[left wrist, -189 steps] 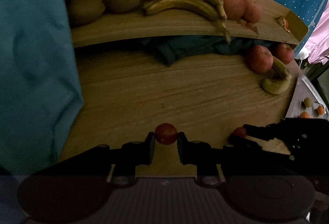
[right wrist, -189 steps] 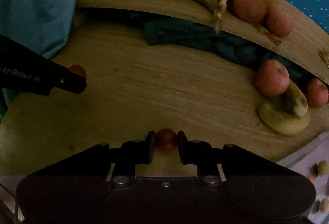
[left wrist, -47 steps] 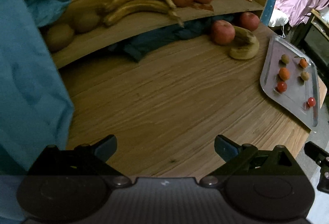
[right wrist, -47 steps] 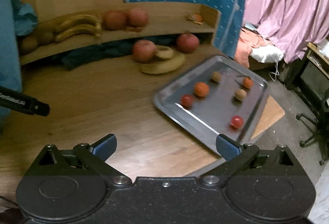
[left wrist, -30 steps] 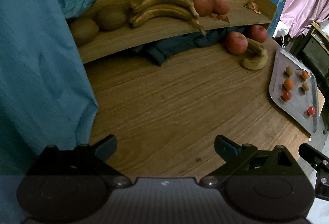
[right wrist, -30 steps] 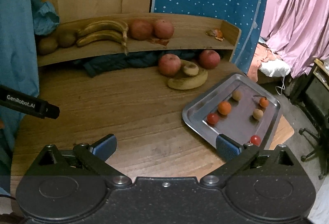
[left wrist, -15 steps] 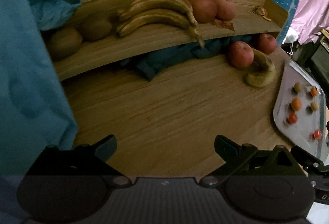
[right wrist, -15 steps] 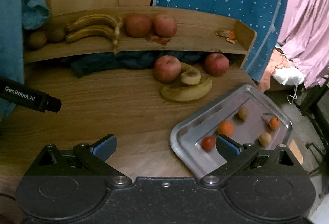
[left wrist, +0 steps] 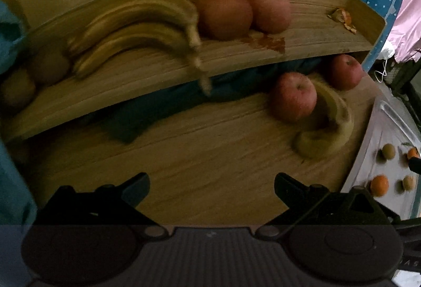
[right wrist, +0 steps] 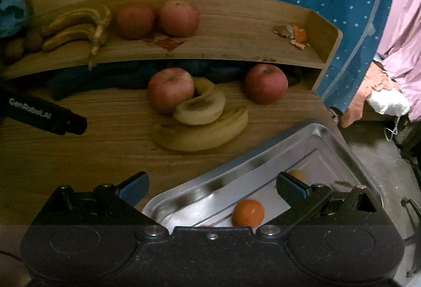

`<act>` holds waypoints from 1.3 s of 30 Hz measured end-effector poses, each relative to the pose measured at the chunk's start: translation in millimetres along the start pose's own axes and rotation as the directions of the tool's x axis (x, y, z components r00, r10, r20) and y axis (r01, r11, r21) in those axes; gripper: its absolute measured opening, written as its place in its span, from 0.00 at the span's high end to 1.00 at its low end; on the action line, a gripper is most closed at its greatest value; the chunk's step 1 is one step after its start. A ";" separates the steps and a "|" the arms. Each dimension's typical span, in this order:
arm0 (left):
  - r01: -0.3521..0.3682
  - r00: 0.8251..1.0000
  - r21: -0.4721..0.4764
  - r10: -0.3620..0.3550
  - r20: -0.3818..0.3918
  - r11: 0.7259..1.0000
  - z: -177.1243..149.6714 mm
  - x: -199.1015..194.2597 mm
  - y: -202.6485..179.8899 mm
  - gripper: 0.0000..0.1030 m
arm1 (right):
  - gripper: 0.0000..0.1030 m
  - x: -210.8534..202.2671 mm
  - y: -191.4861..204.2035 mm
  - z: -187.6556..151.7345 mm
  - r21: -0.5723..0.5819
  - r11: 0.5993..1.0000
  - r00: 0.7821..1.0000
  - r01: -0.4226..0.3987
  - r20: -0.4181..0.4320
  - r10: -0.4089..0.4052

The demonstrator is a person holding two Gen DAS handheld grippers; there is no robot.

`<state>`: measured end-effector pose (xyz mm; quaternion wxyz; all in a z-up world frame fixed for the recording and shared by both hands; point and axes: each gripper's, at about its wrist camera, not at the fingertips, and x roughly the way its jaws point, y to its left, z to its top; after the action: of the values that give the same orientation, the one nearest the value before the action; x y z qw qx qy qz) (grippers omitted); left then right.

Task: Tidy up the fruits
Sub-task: 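Grasp a red apple with the left tool while the right tool reaches toward a banana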

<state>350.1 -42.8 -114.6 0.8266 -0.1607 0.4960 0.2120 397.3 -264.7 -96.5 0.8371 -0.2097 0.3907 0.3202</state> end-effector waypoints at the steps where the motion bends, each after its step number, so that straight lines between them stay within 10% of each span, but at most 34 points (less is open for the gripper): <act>1: -0.005 1.000 0.003 0.005 -0.002 1.000 3.3 2.4 -5.1 0.00 | 0.01 2.6 -5.3 3.5 0.000 1.000 1.000 -0.010 0.002 0.010; 25: -0.145 0.989 -0.012 0.145 -0.044 0.989 49.2 32.2 -63.2 0.00 | 0.01 66.6 -85.6 60.4 0.035 0.983 0.981 -0.179 0.082 0.176; 39: -0.039 0.998 -0.018 0.039 -0.040 0.999 102.9 52.8 -94.3 0.00 | 0.01 88.0 -79.1 62.4 0.035 0.939 0.939 -0.342 0.055 0.340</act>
<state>497.6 -64.6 -109.4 0.8108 -0.1630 0.5131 0.2296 528.2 -250.4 -120.1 0.7827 -0.1125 0.4078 0.4566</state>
